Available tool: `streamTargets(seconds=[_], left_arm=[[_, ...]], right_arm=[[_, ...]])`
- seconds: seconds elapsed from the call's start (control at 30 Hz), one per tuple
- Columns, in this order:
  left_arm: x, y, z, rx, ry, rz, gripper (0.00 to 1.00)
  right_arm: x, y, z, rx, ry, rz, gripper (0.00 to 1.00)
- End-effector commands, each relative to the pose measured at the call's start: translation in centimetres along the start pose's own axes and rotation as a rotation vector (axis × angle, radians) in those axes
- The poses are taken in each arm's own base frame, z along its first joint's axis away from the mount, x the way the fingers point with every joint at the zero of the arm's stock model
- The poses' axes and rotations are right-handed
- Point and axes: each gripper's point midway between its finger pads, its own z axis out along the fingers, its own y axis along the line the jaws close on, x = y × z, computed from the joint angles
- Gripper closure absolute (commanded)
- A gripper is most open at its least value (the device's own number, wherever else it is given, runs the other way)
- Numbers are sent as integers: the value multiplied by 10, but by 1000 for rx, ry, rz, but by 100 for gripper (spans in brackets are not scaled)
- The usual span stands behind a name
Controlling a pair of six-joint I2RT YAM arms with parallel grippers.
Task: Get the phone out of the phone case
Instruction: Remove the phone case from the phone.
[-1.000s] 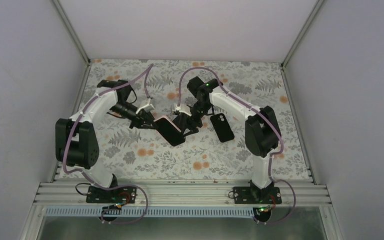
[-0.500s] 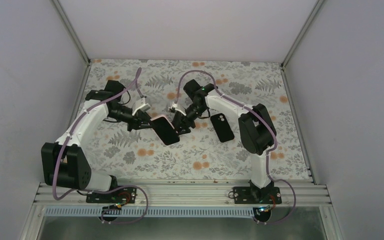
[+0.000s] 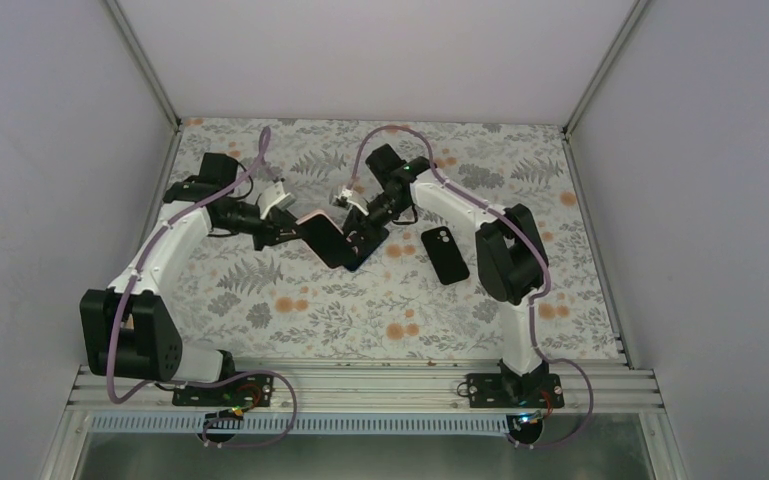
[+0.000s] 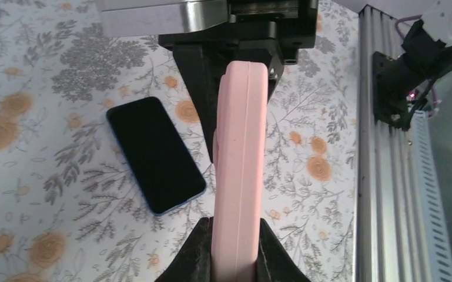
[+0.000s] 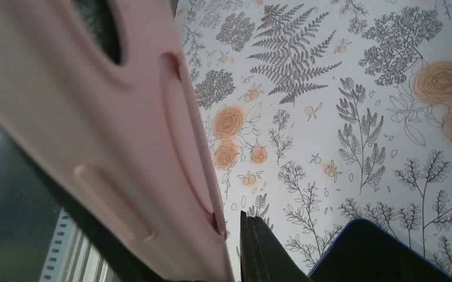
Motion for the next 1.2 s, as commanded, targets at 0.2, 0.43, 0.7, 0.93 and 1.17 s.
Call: streamTargets(seconds=[0.2, 0.43, 0.7, 0.93, 1.17], left_arm=[[-52, 22, -10, -78, -25, 215, 32], [-81, 12, -42, -198, -14, 284, 17], [-128, 17, -65, -482, -116, 402, 10], [-169, 49, -15, -887, -227, 517, 8], [-192, 68, 49, -1048, -276, 564, 0]], right_arm=[[-71, 83, -42, -273, -276, -86, 96], [-50, 14, -91, -45, -316, 39, 96], [-40, -88, -165, 309, -464, 302, 96], [-64, -136, -238, 691, -643, 429, 96], [-100, -121, -247, 766, -697, 379, 96]])
